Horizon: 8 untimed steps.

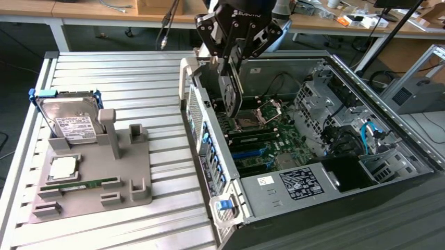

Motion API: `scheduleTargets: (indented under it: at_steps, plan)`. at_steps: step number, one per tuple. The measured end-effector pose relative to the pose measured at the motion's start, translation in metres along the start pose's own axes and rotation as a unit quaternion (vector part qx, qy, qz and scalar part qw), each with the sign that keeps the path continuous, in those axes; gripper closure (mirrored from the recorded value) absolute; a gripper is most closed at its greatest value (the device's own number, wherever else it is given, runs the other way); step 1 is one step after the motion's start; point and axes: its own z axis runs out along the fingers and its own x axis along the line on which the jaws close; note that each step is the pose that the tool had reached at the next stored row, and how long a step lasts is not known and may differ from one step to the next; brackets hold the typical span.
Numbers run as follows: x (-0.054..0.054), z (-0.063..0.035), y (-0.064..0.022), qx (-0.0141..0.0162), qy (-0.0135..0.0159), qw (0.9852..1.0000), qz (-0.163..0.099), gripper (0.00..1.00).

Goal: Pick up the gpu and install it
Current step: 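Pick up the gpu and move the gpu toward the slot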

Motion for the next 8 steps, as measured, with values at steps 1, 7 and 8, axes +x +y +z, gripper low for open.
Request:
scheduleTargets:
  at_steps: [1, 7, 8]
  plan:
    - [-0.0003, 0.0000, 0.0000, 0.0000, 0.0000, 1.0000, 0.000, 0.73]
    - [-0.0028, 0.0001, 0.0002, 0.0000, 0.0000, 1.0000, 0.000, 0.73]
    - [-0.0031, 0.0001, 0.0003, 0.0000, 0.0000, 1.0000, 0.000, 0.73]
